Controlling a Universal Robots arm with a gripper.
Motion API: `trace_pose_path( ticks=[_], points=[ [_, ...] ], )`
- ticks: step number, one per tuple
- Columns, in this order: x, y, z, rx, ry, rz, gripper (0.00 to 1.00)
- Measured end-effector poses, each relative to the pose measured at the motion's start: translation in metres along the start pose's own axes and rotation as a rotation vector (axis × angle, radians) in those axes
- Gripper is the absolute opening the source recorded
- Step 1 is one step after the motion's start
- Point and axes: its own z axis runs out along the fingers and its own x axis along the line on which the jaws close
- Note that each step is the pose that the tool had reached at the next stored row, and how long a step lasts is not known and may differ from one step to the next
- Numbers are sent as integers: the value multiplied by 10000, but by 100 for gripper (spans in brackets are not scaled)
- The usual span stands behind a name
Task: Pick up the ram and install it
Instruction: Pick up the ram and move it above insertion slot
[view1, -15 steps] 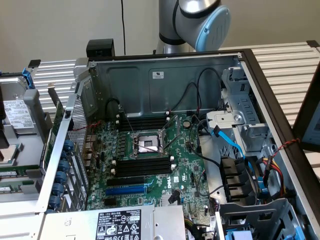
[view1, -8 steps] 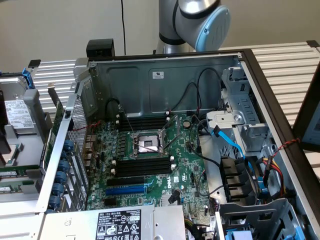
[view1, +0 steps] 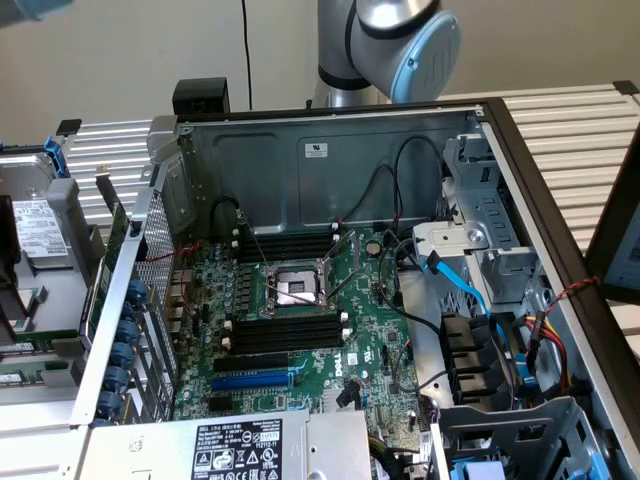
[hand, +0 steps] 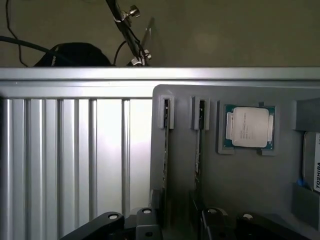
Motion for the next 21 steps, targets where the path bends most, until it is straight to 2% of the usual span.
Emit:
trace_pose_path(
  ticks=[14, 21],
  points=[
    [1, 35, 254, -1, 67, 34, 36],
    [29, 39, 379, 3, 71, 54, 36]
  ],
)
